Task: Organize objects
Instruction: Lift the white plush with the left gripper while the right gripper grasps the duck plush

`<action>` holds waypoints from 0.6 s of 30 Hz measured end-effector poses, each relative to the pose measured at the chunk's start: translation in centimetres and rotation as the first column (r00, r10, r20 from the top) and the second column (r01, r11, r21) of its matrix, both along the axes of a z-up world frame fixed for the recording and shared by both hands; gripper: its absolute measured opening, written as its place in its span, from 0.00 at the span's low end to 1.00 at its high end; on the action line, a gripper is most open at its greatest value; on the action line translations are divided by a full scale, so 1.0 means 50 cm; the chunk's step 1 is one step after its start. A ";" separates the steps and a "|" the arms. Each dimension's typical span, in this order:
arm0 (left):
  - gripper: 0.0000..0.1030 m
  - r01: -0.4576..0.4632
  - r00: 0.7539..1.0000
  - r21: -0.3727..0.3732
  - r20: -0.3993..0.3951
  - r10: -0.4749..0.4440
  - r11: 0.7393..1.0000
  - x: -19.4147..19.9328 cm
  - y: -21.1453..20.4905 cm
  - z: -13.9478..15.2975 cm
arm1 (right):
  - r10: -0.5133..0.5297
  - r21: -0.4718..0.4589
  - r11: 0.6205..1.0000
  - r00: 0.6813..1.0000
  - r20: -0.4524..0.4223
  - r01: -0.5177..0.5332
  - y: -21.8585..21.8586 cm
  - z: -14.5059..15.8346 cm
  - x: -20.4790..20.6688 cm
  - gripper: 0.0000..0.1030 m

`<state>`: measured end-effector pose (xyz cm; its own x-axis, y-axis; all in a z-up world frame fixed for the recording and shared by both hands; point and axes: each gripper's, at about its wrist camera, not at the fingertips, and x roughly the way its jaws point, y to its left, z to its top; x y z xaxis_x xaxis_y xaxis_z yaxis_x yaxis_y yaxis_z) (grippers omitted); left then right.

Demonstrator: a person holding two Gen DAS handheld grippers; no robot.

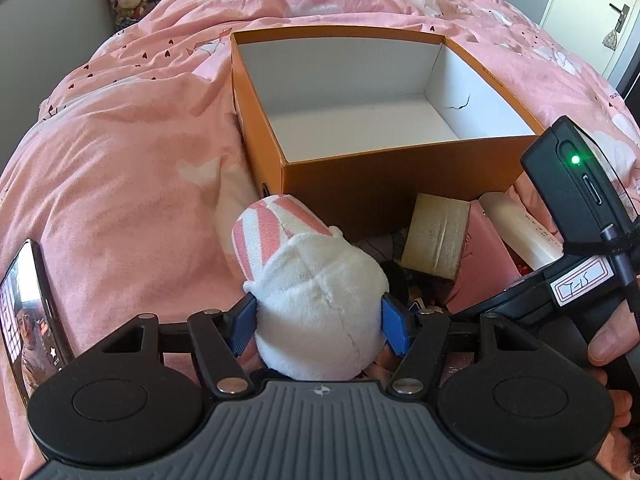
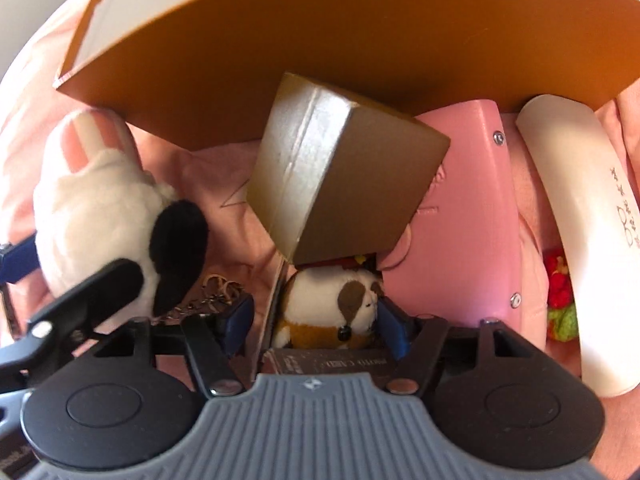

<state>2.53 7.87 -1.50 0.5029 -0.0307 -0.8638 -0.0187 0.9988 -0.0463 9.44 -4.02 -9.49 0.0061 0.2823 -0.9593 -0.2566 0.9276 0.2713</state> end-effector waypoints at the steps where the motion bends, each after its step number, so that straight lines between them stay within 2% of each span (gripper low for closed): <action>1: 0.71 0.000 1.000 0.003 0.001 0.000 1.000 -0.001 -0.001 0.000 | 0.005 -0.001 1.000 1.000 0.003 -0.005 0.000 -0.001 -0.002 0.54; 5: 0.71 0.003 1.000 0.006 0.013 -0.003 1.000 -0.006 -0.004 0.007 | 0.019 0.043 0.999 1.000 0.022 -0.020 -0.010 0.018 -0.013 0.47; 8: 0.71 0.013 0.999 0.003 0.030 -0.013 1.000 -0.013 -0.008 0.021 | 0.034 0.088 0.995 0.997 0.067 -0.039 -0.022 0.054 -0.026 0.44; 18: 0.71 0.034 0.989 -0.034 0.143 -0.029 0.999 -0.034 -0.006 0.101 | 0.121 0.231 0.960 0.979 0.161 -0.157 -0.036 0.176 -0.092 0.43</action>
